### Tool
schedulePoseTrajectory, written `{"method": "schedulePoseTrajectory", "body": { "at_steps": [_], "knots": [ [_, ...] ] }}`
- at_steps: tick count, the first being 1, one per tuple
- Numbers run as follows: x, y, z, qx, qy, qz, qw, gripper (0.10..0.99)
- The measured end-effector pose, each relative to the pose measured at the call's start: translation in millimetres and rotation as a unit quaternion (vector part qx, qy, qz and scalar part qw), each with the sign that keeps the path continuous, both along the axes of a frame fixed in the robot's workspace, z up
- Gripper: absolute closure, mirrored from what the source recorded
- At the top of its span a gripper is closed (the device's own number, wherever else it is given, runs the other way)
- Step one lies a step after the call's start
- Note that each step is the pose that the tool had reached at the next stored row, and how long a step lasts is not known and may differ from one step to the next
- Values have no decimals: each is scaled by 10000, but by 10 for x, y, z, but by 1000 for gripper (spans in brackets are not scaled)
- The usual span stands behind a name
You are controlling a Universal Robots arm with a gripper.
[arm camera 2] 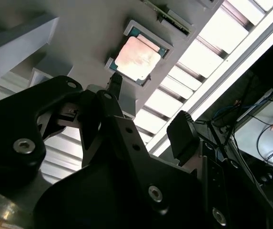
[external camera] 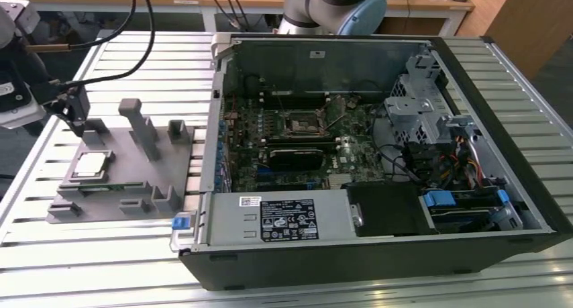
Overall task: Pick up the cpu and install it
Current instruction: 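Pick up the cpu and move it towards the insertion slot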
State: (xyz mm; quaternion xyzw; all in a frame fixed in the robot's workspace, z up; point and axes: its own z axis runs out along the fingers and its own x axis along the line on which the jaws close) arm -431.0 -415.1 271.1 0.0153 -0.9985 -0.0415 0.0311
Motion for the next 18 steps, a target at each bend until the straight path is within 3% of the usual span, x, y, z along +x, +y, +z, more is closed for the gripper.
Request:
{"method": "schedulePoseTrajectory", "body": {
  "at_steps": [18],
  "knots": [
    [13, 4, -328, 4, -1, 0, 10000, 427]
  ]
}}
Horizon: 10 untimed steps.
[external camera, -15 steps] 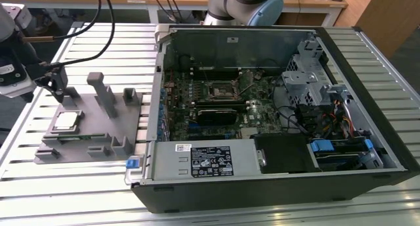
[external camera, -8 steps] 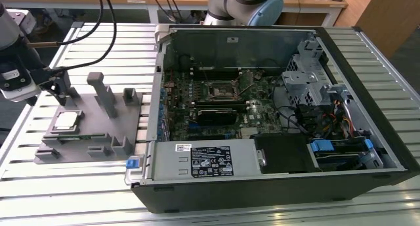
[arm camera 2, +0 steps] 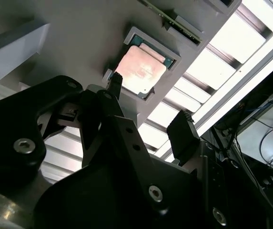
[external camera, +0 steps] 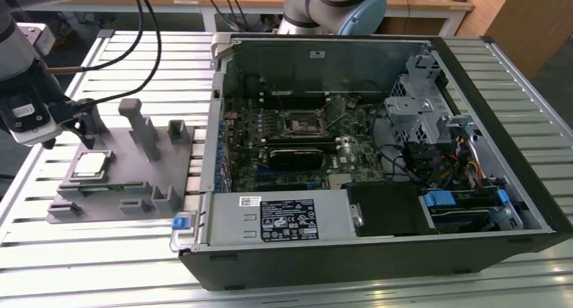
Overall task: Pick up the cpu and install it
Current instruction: 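Pick up the cpu and move it towards the insertion slot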
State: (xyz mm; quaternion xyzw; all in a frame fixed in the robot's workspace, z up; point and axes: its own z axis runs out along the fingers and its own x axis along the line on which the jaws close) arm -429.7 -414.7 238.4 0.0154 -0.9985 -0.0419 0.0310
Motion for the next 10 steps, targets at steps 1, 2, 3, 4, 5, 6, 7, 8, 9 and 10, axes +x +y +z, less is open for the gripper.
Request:
{"method": "schedulePoseTrajectory", "body": {
  "at_steps": [1, 2, 3, 4, 5, 6, 7, 8, 9, 10],
  "knots": [
    [1, 0, -18, 0, 0, -1, 10000, 427],
    [1, 0, -36, -1, 1, -3, 10000, 427],
    [1, 0, -54, -1, 1, -3, 10000, 427],
    [1, 0, -73, -1, 0, -4, 10000, 427],
    [2, 0, -90, 0, 1, -3, 10000, 427],
    [3, 0, -109, 0, 0, -3, 10000, 427],
    [3, 0, -127, 0, 0, -3, 10000, 427],
    [3, 0, -144, -1, 0, -3, 10000, 427],
    [3, 0, -160, -3, 1, -3, 10000, 427],
    [3, 0, -177, -4, 1, -3, 10000, 427]
  ]
}}
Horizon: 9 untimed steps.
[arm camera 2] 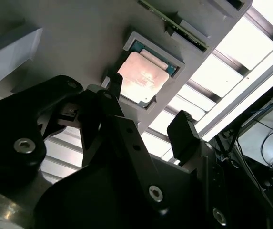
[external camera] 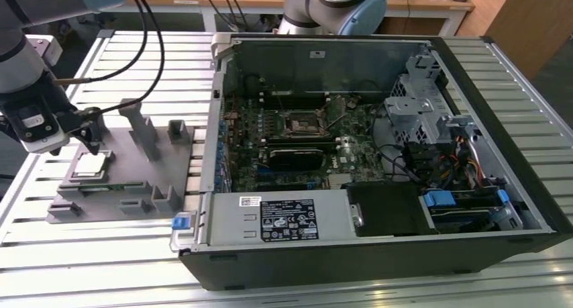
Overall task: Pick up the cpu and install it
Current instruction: 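Pick up the cpu and move it towards the insertion slot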
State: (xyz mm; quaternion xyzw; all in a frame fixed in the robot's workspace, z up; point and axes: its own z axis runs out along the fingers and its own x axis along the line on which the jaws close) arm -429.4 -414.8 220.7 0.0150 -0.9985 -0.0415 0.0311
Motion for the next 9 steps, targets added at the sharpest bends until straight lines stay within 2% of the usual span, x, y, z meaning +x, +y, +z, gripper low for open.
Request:
{"method": "schedulePoseTrajectory", "body": {
  "at_steps": [9],
  "knots": [
    [36, 1, -102, -4, -1, -48, 10000, 427]
  ]
}}
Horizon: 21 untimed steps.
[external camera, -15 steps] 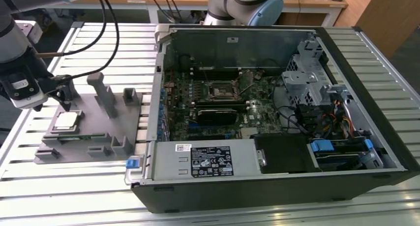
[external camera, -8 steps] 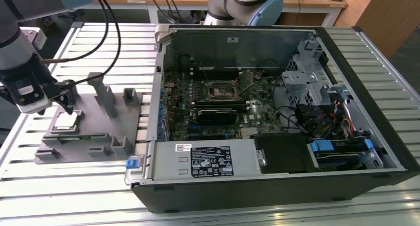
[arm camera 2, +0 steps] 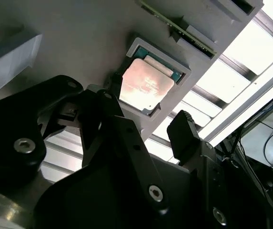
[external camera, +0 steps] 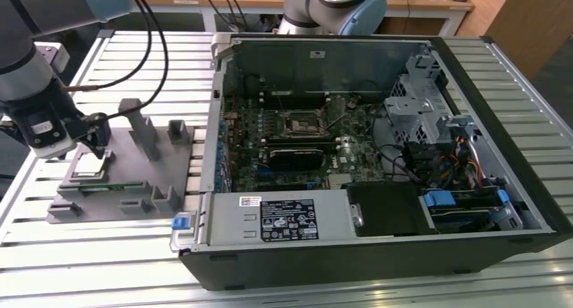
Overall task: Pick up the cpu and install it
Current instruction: 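Pick up the cpu and move it towards the insertion slot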
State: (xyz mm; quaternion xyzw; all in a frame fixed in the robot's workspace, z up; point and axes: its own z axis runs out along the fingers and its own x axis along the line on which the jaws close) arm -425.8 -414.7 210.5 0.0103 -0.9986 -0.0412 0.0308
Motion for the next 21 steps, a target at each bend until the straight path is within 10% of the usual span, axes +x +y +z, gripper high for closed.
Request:
{"method": "schedulePoseTrajectory", "body": {
  "at_steps": [21],
  "knots": [
    [0, 1, -244, -4, -13, -139, 9999, 431]
  ]
}}
